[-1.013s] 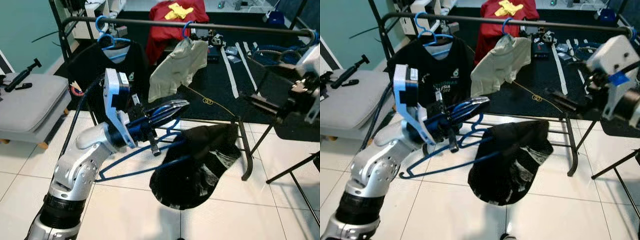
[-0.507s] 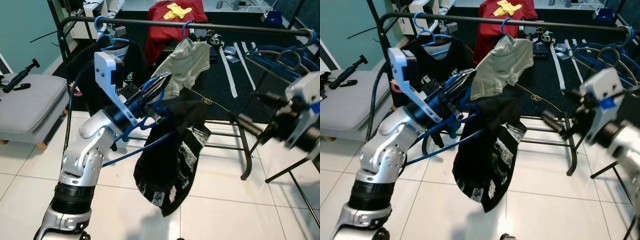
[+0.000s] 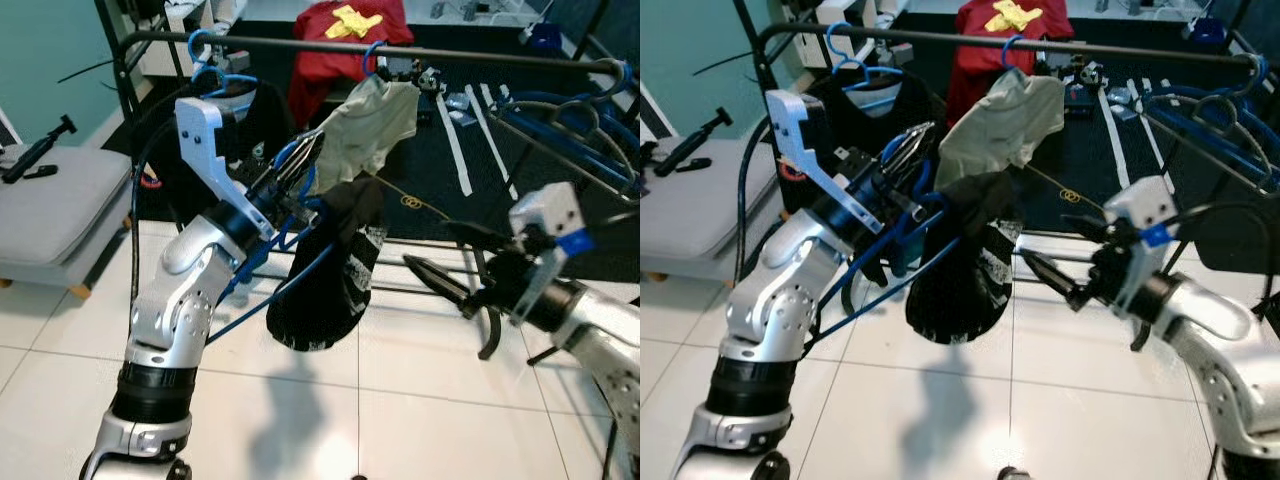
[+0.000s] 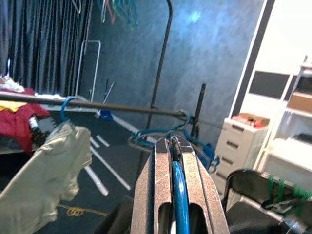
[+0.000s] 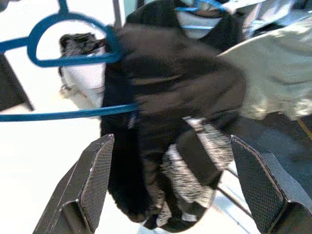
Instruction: Hang hanger
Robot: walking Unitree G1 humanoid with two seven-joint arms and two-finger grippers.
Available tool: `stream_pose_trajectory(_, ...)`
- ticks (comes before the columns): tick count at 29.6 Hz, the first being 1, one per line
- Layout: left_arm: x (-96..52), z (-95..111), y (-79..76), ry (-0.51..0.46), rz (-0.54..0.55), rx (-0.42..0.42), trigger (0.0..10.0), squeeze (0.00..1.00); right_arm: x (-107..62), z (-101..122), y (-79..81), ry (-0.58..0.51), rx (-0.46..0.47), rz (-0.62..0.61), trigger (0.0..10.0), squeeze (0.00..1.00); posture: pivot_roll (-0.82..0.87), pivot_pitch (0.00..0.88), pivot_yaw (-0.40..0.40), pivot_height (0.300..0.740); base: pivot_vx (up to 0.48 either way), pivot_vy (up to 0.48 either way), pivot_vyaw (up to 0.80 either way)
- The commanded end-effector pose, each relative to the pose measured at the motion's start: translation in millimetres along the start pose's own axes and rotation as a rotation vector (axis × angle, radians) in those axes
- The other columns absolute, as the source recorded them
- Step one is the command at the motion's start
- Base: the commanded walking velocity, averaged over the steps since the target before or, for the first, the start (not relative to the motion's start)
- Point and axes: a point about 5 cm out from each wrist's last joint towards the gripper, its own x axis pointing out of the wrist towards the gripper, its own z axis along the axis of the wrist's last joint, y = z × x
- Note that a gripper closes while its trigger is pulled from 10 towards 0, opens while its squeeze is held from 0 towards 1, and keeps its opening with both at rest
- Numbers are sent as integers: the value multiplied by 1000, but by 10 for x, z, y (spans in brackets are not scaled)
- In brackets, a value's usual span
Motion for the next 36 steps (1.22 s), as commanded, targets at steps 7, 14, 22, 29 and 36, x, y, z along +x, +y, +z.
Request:
stream_pose_trajectory(7, 139, 150, -123, -108, -19, -9, 10000, 0, 285, 16, 106, -32, 29, 5, 10000, 0, -67, 136, 4, 740, 0, 0, 0)
stream_pose_trajectory(14, 165, 145, -178, -125, -16, -33, 10000, 0, 470, 140, 71, -60, 15, -51, 10000, 0, -68, 140, -1, 740, 0, 0, 0)
stream_pose_trajectory(22, 170, 146, -236, -134, -27, -49, 10000, 0, 550, 228, 6, -79, -10, -113, 10000, 0, -69, 142, -4, 740, 0, 0, 0)
stream_pose_trajectory(29, 177, 177, -280, -148, -35, -59, 10000, 0, 570, 254, -81, -56, -70, -175, 0, 0, -69, 144, -8, 740, 0, 0, 0)
stream_pose_trajectory(36, 193, 211, -301, -163, -42, -62, 10000, 0, 573, 230, -107, -34, -85, -193, 0, 0, -69, 146, -7, 740, 0, 0, 0)
